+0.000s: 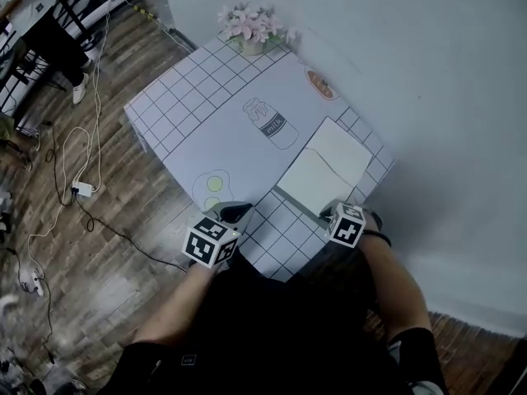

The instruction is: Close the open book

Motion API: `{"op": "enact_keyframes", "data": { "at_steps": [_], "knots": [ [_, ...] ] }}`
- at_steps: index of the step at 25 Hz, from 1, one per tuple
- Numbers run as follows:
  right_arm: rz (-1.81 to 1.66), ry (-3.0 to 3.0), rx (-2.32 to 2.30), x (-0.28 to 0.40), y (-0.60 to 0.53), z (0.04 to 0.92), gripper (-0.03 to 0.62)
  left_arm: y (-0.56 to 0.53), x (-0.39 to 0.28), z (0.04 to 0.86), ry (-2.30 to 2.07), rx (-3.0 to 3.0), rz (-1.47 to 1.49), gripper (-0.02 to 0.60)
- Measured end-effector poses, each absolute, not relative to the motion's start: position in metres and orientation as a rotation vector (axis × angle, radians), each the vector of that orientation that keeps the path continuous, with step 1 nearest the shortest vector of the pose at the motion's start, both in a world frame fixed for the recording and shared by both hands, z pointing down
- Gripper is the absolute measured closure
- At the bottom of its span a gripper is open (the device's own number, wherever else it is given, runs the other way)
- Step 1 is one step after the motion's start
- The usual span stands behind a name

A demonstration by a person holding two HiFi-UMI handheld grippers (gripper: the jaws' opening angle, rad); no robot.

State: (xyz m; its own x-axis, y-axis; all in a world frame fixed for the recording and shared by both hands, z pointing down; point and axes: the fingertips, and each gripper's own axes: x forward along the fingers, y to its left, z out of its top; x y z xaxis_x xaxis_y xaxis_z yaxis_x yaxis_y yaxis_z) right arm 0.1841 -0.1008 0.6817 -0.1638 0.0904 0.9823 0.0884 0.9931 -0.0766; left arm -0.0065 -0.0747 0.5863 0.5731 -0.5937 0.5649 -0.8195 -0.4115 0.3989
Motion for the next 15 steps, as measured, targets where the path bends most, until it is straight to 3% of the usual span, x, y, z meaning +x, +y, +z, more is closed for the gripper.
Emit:
{"op": "enact_keyframes", "data": {
  "at_steps": [15],
  "knots": [
    [-0.248, -1.616, -0.069, 0.197, -0.109, 0.687, 0.567, -0.074, -0.010, 0.577, -1.185, 2.138, 0.411, 0.572]
  ]
}}
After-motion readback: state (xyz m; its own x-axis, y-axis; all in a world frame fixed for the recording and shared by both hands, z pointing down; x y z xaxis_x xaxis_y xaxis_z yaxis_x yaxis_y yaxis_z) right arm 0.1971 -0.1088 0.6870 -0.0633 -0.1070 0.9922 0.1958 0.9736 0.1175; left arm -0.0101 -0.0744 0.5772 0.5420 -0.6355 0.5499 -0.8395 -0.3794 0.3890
